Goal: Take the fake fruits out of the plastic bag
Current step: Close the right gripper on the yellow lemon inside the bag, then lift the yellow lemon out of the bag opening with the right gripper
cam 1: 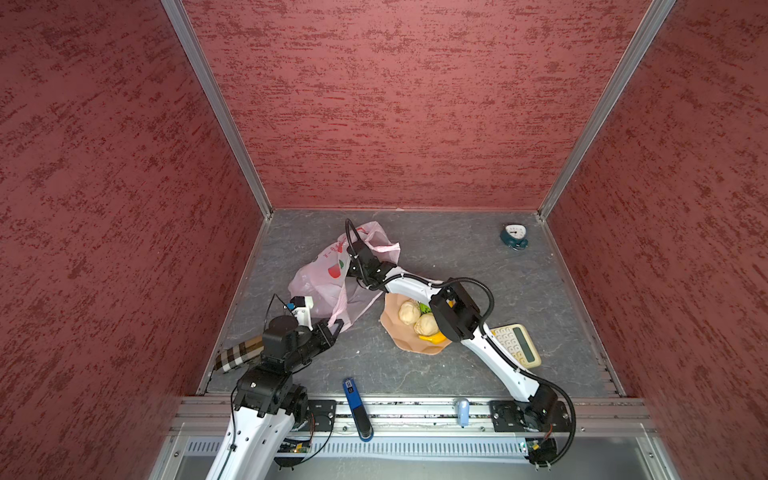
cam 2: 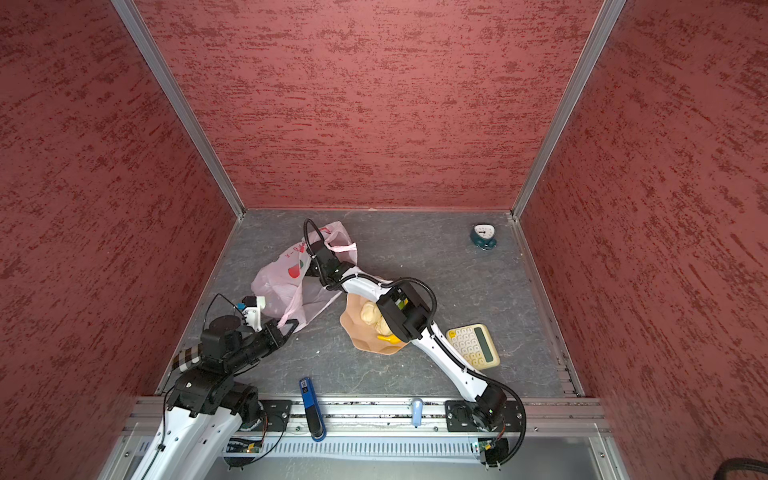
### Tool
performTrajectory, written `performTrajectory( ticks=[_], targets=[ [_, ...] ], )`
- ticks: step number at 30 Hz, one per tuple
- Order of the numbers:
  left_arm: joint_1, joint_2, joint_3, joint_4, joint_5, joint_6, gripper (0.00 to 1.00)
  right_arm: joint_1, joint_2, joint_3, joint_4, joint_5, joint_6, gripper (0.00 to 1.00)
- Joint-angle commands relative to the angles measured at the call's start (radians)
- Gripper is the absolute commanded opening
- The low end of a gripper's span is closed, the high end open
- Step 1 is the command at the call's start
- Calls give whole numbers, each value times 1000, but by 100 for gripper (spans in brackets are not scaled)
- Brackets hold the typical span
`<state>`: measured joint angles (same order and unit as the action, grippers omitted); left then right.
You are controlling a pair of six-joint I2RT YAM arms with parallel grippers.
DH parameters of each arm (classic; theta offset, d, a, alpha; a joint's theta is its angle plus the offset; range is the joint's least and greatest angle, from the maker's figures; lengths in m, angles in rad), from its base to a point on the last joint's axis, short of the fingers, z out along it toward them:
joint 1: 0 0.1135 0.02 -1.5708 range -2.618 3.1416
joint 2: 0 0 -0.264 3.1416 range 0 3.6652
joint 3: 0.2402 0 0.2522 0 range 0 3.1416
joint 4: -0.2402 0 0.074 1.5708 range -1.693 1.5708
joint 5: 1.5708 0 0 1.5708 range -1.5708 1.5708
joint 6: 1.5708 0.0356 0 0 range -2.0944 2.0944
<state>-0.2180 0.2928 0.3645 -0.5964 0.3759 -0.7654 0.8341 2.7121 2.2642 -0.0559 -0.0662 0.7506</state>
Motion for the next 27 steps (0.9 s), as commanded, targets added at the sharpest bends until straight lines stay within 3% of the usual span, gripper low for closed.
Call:
performTrajectory(
  ticks=[1,7,17,27],
  targets=[
    [6,-8,-2,-21,-69,-30,6,-4,-45,-36,14,-27,-17,34],
    [6,36,11,12,-89,-27,6,-4,-124,-135,60,-67,-22,32],
    [6,135,7,206,-115,-25,6,-1,-394,-479,131,-161,-17,31],
    [6,184,82,196,-194,3,6,15,-555,-609,-21,-213,-78,32]
  ],
)
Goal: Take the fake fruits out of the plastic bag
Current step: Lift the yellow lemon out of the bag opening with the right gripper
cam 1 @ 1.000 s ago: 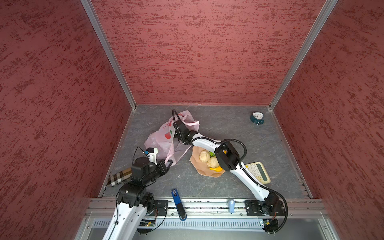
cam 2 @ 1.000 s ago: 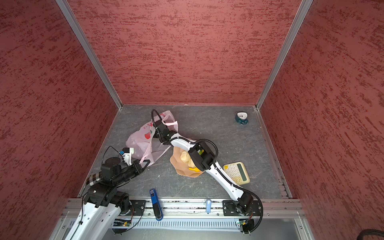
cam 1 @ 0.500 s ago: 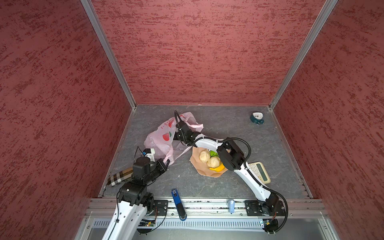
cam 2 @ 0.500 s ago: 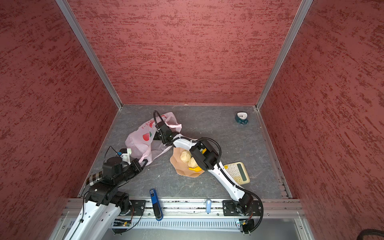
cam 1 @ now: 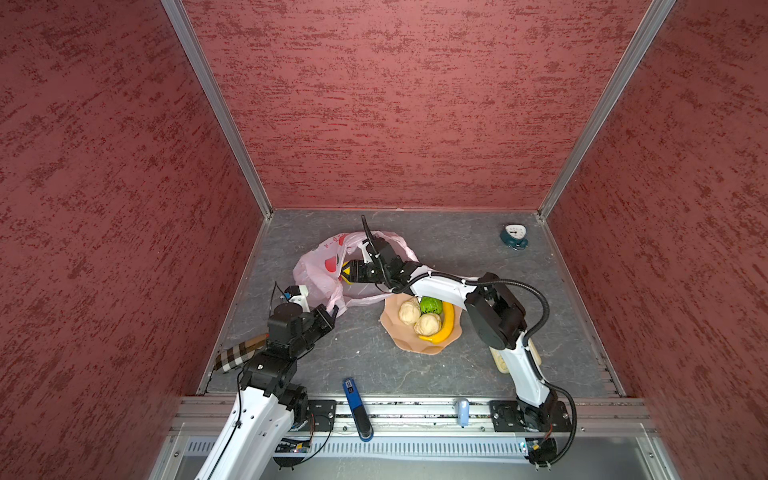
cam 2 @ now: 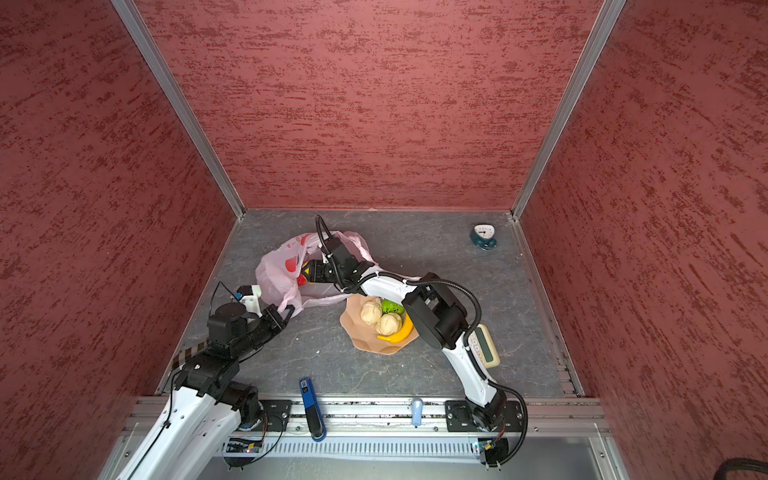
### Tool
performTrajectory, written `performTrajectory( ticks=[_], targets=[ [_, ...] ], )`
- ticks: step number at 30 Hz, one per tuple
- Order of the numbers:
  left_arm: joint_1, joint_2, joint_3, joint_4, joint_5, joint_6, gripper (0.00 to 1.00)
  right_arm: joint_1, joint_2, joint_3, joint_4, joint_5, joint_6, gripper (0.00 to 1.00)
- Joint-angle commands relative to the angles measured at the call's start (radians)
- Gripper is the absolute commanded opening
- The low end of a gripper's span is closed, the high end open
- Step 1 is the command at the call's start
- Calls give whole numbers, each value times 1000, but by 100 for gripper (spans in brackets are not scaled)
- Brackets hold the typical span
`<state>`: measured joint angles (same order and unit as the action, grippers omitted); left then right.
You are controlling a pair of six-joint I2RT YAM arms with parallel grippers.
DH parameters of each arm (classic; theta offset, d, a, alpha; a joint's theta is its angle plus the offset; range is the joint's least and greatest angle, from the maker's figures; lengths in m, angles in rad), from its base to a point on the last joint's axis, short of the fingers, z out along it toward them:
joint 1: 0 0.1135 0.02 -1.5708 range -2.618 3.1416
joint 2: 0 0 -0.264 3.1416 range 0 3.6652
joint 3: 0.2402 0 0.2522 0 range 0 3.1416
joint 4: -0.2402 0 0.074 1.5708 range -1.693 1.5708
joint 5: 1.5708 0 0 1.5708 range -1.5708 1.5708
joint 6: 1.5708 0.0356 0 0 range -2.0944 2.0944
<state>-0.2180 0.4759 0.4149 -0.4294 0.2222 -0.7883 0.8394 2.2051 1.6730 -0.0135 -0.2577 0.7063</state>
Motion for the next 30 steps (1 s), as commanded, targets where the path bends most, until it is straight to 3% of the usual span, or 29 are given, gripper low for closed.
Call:
performTrajectory(
  ticks=[1,7,18,26,30],
  targets=[
    [6,4,33,32,-40,29,6,10,-62,-28,-74,-21,-42,32],
    [8,52,49,48,-21,50,7,10,-132,-61,-150,-27,-86,33],
    [9,188,111,70,-40,70,6,2,-270,-91,-298,-187,-273,33],
    [12,270,116,120,-26,77,6,-6,-462,-166,-405,-176,-348,33],
    [22,301,136,123,-19,80,6,-12,-566,-206,-503,-108,-394,33]
  ],
)
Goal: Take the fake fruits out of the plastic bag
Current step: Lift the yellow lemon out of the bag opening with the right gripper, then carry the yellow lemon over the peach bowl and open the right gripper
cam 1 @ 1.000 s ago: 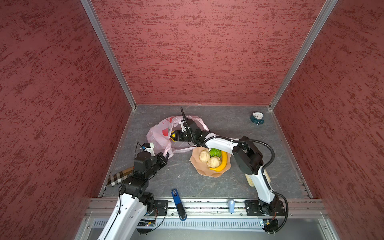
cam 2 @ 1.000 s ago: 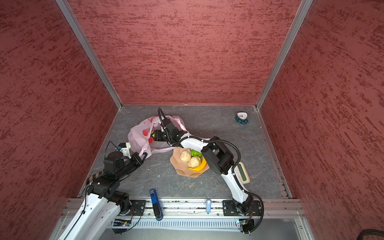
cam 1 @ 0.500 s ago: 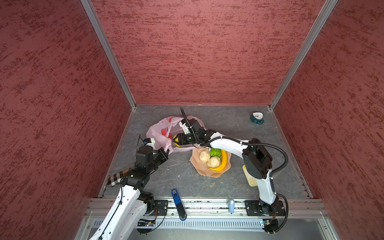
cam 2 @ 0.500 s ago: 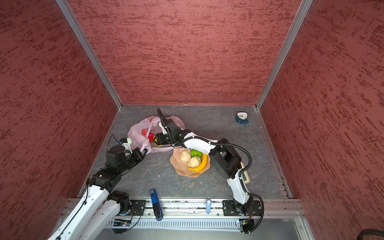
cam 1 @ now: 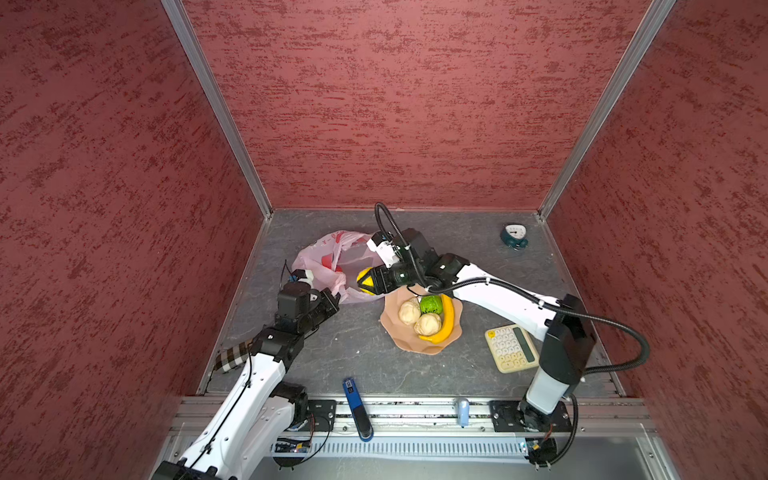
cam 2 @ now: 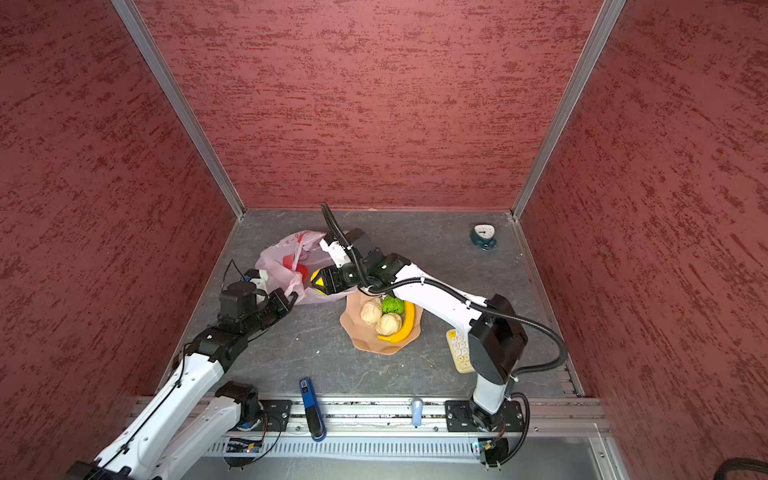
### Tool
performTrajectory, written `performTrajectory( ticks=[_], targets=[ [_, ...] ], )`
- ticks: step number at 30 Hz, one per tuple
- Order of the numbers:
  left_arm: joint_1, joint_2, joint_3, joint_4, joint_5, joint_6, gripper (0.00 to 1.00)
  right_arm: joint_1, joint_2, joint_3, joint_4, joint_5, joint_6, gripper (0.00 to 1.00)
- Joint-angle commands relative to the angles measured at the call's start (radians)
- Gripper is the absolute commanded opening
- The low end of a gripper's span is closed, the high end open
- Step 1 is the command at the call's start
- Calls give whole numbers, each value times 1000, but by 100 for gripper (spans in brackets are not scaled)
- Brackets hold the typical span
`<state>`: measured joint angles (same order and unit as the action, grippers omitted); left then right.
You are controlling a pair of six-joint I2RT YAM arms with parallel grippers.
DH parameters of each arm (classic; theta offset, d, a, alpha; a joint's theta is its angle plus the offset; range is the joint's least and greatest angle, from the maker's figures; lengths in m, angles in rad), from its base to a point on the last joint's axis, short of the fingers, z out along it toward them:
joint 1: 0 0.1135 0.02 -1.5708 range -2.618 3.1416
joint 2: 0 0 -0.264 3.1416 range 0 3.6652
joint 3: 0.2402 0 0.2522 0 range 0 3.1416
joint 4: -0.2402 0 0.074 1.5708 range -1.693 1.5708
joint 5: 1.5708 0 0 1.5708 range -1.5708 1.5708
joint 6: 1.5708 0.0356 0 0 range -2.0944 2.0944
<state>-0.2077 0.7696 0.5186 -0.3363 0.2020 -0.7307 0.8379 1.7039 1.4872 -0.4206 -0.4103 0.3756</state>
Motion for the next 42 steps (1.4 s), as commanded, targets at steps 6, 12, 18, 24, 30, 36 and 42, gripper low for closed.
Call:
performTrajectory(
  ticks=[6,12,18,24,30,36,42],
  targets=[
    [41,41,78,56,-22,19,6,-54,-187,-140,-181,151,-87,33],
    [79,67,106,80,-82,-9,6,-111,-273,-266,-141,182,-71,33],
    [102,112,123,95,-96,-25,6,-165,-324,-308,-132,183,-76,34],
    [113,114,123,101,-92,-34,6,-190,-314,-337,-128,174,-81,33],
    [115,107,128,91,-58,-26,6,-201,-224,-346,-80,226,-89,33],
    [120,54,129,42,-69,-7,6,-207,-138,-366,6,241,-95,35],
    [147,23,142,-3,-52,11,6,-211,-68,-348,29,279,-101,35]
  ],
)
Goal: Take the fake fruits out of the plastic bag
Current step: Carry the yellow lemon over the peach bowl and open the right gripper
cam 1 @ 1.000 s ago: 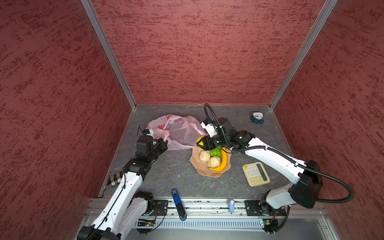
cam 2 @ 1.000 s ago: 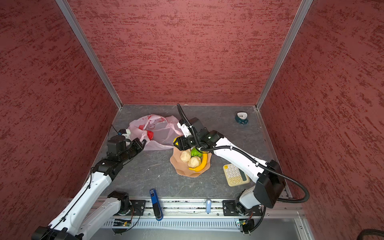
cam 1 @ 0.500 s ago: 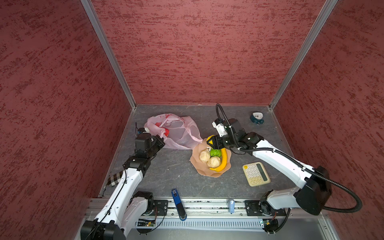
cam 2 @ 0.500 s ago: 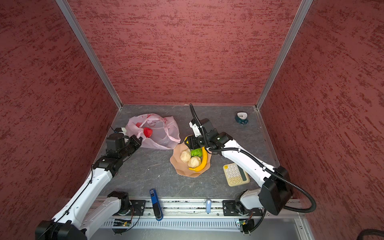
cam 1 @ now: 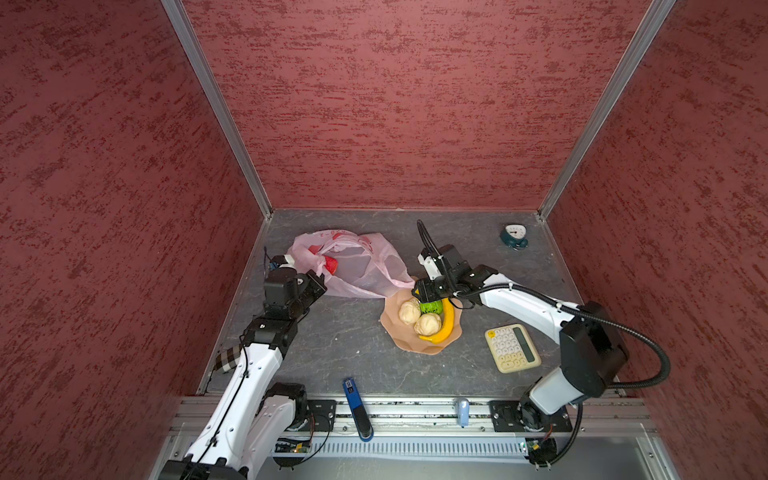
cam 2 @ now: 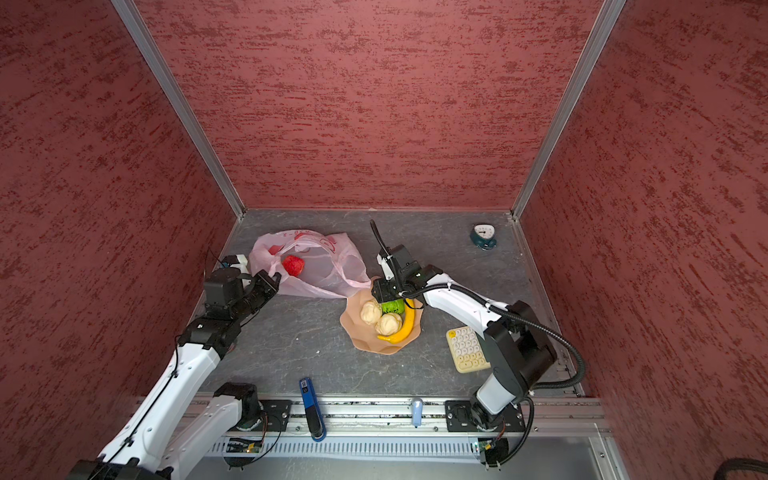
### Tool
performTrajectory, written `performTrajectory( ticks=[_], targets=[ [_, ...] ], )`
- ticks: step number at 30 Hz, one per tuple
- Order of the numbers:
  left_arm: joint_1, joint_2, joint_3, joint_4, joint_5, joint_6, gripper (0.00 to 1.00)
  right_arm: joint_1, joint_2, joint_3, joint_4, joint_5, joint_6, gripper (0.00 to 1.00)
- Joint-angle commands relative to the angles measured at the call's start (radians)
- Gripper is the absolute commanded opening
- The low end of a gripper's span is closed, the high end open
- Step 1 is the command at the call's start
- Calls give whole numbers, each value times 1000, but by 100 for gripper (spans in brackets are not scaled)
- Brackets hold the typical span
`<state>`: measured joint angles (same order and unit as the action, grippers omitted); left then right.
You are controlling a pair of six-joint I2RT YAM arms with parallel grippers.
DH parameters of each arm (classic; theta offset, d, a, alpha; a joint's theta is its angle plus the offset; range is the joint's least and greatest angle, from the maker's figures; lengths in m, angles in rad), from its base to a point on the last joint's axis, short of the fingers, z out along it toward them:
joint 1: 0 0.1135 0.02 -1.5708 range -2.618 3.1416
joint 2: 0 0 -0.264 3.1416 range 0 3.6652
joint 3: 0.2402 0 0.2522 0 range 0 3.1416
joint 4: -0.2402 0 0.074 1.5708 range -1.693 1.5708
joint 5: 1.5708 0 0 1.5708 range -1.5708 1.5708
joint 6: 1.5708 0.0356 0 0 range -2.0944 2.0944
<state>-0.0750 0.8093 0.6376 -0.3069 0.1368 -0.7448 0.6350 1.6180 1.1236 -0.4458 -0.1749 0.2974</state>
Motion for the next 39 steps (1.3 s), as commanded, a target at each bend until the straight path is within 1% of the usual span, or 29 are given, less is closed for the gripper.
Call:
performTrajectory(
  ticks=[1,14,22,30,39],
  targets=[
    [17,-20,21,-34,18,25,6,-9,28,19,55,46,-25,35],
    [21,-29,-30,-6,52,1,7,-11,104,38,80,43,-29,41],
    [21,-17,-38,8,60,-2,7,-11,121,38,91,41,-27,50],
    [22,-10,-45,19,67,-7,7,-12,129,37,101,45,-24,53],
    [23,-15,-55,18,67,-6,7,-13,141,44,100,48,-23,61]
  ],
)
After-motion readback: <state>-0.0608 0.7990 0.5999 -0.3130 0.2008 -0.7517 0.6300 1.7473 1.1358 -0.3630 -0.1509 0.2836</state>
